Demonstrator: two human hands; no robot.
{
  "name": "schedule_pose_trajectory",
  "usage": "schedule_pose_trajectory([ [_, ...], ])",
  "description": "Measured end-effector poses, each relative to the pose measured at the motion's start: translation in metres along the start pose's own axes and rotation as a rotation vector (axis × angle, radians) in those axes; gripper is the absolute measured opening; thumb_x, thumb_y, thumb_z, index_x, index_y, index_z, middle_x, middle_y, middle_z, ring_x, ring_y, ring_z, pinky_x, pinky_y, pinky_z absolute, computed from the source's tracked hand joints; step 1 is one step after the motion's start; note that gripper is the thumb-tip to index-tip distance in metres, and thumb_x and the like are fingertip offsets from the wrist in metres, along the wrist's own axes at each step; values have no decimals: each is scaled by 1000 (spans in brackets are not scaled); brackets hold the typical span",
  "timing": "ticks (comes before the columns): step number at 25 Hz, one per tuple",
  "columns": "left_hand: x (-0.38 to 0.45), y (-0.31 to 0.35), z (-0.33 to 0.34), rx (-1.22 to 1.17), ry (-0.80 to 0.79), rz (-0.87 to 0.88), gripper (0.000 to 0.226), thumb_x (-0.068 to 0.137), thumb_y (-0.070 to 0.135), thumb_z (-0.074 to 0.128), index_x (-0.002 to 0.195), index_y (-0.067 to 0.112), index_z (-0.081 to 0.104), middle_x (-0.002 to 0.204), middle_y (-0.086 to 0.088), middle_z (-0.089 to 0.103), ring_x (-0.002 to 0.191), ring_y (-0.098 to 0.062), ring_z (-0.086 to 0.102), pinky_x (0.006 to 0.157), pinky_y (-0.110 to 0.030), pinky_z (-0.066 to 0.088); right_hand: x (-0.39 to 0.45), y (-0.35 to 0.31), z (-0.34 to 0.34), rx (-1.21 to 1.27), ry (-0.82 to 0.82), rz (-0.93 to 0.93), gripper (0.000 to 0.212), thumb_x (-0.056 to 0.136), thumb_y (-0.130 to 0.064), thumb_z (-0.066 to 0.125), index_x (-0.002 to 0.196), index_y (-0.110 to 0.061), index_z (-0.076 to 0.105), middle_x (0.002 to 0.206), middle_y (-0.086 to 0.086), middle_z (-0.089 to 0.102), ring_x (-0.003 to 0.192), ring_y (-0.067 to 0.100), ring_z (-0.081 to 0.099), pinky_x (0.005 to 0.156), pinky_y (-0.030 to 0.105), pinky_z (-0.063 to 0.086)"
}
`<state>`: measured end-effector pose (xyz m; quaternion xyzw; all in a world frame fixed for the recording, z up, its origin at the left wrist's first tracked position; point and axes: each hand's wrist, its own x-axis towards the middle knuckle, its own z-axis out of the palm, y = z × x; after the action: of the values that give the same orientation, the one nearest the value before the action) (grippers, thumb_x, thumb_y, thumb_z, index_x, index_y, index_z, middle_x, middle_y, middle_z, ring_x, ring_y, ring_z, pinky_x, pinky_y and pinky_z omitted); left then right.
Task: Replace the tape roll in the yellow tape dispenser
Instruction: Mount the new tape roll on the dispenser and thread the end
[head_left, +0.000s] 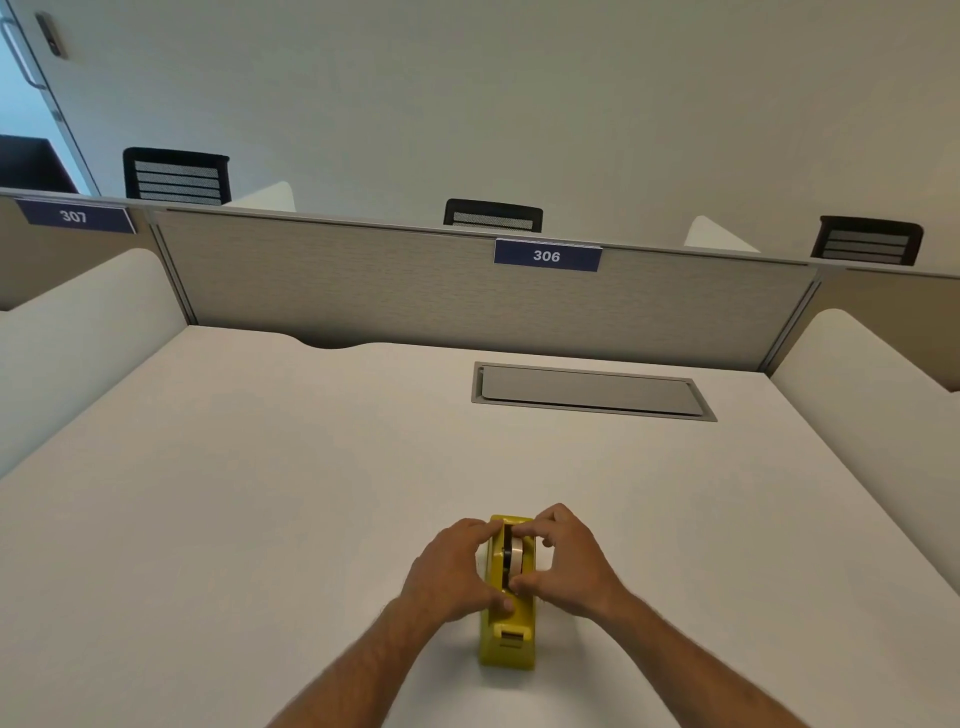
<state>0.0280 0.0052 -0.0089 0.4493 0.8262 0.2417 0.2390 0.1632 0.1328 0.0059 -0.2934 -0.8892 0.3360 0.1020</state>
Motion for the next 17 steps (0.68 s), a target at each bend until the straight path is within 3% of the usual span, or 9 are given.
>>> schedule_pose_trajectory([
  [7, 4, 1, -3, -101, 49, 58, 81, 65, 43, 87, 137, 39, 51, 146, 8, 46, 122, -15, 51, 102, -34, 49, 1, 3, -6, -84, 11, -98, 48, 66, -46, 75, 111, -32, 73, 108, -13, 64, 99, 6, 52, 82, 18, 46],
  [11, 6, 2, 1, -78, 48, 39, 74, 65, 45, 86, 132, 42, 56, 147, 11, 43, 120, -12, 52, 101, -31, 49, 1, 2, -7, -164, 8, -162, 48, 65, -56, 72, 106, -32, 76, 108, -18, 70, 99, 6, 51, 80, 21, 46],
  [17, 6, 2, 2, -98, 56, 50, 67, 62, 46, 87, 124, 41, 63, 143, 12, 46, 107, -6, 51, 91, -23, 48, 0, 2, -9, -127, 57, -227, 15, 76, -36, 75, 90, -31, 80, 90, -17, 77, 87, 8, 57, 74, 28, 51],
])
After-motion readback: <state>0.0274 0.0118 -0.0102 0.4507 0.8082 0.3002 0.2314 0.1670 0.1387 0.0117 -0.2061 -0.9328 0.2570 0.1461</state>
